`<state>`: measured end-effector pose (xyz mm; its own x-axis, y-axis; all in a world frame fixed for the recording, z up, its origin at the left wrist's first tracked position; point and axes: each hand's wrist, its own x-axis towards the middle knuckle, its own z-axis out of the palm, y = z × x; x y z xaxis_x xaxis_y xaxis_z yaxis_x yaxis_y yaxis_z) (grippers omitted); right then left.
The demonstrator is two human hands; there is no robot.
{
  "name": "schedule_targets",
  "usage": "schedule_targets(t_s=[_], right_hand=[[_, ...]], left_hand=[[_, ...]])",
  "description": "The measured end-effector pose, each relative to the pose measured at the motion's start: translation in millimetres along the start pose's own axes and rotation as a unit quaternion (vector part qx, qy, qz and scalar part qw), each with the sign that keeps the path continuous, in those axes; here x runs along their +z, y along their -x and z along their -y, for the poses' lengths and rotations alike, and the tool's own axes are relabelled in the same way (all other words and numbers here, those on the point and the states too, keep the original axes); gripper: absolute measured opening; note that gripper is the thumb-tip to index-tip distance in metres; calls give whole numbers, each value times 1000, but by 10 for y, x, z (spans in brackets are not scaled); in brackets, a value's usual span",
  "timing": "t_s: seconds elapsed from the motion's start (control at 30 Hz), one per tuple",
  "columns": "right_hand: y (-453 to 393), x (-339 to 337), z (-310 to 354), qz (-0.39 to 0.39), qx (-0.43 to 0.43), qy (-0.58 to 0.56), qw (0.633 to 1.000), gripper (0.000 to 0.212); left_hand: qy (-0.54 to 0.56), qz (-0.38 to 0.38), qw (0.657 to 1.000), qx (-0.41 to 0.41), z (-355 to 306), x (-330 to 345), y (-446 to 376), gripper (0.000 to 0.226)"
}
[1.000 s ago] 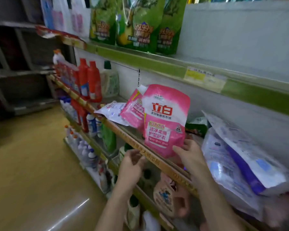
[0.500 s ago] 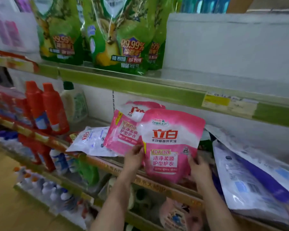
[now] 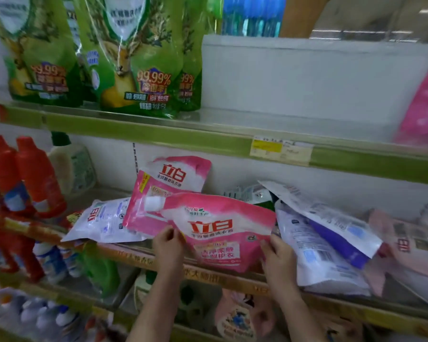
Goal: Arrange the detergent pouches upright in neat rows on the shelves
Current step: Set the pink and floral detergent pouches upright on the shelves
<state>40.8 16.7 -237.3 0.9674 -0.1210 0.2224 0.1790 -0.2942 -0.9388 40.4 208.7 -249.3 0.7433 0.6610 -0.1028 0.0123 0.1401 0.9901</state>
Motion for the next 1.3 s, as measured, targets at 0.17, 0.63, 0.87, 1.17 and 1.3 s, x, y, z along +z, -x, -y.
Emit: schedule_targets(t_s=[0.17,0.63,0.87,1.17,1.3], right_hand=[[50,-504,264,14,-42,-32,999,23],[-126,-2283,1637,-102,-214,-94,967,35],[-753,-3199,2230,-202,-230,-59,950,34],[-1582,-4078,1953,-315,-157,-6,936,28],[-1761,-4257,1595,-362,-108,20,926,28]], left_hand=[[-10,1,991,134,-223,-103,380,35],[78,183,893,404,-2052,704,1404,28],[115,267,874,390,-2830,1746,1693,39],[27,279,888,365,-2984,3250,1867,23],[-26,288,898,332,-2761,3613,1968,25]])
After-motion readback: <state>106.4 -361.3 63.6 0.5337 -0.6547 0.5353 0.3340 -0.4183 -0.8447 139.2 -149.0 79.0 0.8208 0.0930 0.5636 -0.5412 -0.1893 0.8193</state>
